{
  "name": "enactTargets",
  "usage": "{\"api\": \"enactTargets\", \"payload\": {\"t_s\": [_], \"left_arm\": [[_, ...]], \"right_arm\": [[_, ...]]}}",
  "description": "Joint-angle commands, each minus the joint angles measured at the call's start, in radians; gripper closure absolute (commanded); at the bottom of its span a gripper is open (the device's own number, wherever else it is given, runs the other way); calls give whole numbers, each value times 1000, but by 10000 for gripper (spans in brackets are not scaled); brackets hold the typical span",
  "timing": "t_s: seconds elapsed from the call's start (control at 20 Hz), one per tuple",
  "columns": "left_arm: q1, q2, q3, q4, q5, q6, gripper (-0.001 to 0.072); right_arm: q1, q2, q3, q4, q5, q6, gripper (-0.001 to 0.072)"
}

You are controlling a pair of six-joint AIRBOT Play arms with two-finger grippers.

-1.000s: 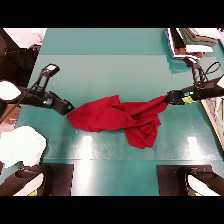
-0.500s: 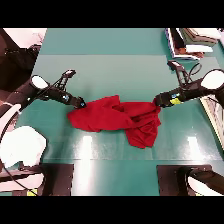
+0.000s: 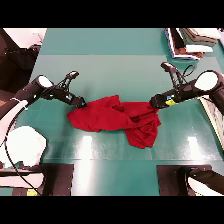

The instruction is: Fold the shirts.

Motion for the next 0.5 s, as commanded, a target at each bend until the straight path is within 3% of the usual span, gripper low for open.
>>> {"api": "enactTargets", "payload": {"t_s": [0.0,0.15,0.2,0.25,0.3,0.45], "left_arm": [[-18,-3,1,34,-9,8,225],[-28,-3,1,34,33,5,227],[-28,-3,1,34,48,1,264],[-28,-3,1,34,50,-3,533],[-28,-3,1,34,50,-4,669],[-24,15,19,32,34,-3,679]], "right_arm": [[2,-1,0,1,-5,11,697],[2,-1,0,1,-9,24,697],[2,-1,0,1,-9,24,697],[2,-1,0,1,-8,26,697],[2,-1,0,1,-9,26,697],[-2,0,2,-6,-11,25,697]]}}
